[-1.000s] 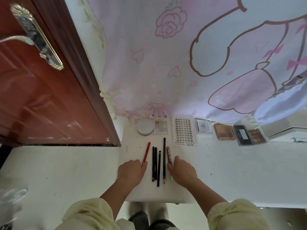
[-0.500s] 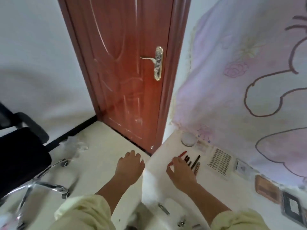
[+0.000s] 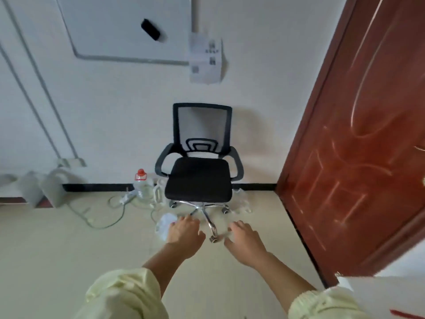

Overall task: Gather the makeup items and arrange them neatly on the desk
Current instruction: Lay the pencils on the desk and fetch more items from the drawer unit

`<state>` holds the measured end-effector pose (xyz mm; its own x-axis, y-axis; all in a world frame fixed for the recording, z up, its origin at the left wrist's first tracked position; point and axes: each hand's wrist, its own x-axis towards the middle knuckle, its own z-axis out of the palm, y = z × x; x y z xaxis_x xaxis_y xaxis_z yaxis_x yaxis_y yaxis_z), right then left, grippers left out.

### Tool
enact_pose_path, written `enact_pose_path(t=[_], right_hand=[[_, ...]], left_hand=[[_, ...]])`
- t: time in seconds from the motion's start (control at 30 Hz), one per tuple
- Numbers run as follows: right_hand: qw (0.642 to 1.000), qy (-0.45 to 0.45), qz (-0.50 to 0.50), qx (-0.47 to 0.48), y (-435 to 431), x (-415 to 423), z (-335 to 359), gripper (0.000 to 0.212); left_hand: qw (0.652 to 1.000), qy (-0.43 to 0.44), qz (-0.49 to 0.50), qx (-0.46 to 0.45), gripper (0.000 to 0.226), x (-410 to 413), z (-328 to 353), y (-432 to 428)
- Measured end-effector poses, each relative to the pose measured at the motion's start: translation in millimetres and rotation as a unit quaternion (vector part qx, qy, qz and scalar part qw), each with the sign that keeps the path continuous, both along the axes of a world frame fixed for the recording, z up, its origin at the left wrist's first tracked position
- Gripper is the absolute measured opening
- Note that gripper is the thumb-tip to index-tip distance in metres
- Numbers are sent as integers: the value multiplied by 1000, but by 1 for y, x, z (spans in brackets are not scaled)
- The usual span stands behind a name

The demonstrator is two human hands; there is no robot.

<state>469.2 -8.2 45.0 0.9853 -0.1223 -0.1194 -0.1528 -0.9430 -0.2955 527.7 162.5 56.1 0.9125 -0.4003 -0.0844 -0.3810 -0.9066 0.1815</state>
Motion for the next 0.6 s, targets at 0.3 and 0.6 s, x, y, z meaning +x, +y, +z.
enact_pose_path(t=[0.3, 0.6], right_hand=[[985, 19, 170, -9, 287, 124, 11, 37], [946, 85, 314, 3, 569, 195, -6, 36]], left_hand=[[979, 6, 200, -39, 32, 61, -4, 292], [931, 8, 365, -22, 31, 70, 1, 581]])
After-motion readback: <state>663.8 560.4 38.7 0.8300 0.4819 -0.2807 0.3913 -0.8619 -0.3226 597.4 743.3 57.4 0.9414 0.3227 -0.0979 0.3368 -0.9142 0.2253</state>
